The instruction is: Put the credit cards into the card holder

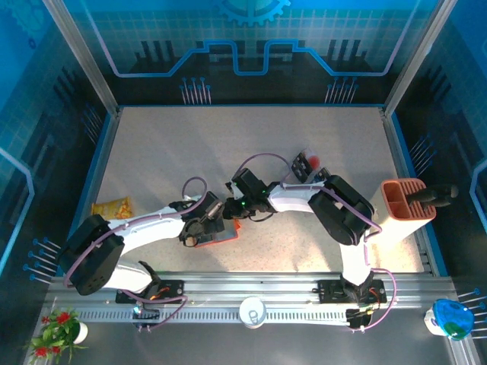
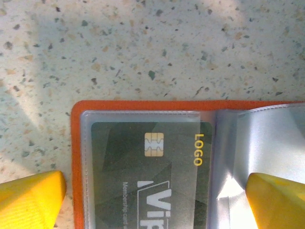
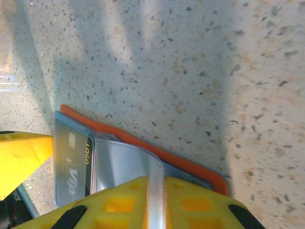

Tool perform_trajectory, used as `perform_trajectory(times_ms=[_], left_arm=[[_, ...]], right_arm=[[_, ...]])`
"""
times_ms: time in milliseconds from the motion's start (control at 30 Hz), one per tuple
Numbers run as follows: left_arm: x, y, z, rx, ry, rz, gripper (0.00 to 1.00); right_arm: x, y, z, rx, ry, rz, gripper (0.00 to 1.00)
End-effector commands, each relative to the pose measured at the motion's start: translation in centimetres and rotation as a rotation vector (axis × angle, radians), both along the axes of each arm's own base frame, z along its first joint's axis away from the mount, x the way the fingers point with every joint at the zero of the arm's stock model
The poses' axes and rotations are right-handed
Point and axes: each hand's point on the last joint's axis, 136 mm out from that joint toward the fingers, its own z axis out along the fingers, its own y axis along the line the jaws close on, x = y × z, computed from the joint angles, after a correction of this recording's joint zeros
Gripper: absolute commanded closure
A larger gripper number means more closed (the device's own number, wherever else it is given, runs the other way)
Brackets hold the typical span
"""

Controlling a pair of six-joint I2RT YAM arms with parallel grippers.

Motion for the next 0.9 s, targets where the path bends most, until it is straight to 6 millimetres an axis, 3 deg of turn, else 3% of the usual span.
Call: perform_trajectory(times_ms=[0, 200, 633, 867], left_arm=[[-0.3, 0.7, 0.9, 0.017, -0.018, -0.011, 0.01], [0.5, 1.2, 4.1, -0.022, -0.103, 0.01, 0.01], [0.9, 4.8, 8.3, -0.123, -0.197, 0.126, 0.01], [1.2, 5.3, 9.6, -0.137, -0.226, 0.134, 0.01]], right_arm=[[-1.0, 2.2, 1.8, 0.11, 0.036, 0.038, 0.85], [-1.4, 2.7, 3.7, 0.156, 0.026, 0.044, 0.85], [-3.9, 5.7, 6.1, 0.192, 0.006, 0.11, 0.62], [-5.3, 7.5, 6.5, 0.199, 0.0, 0.13, 0.54]])
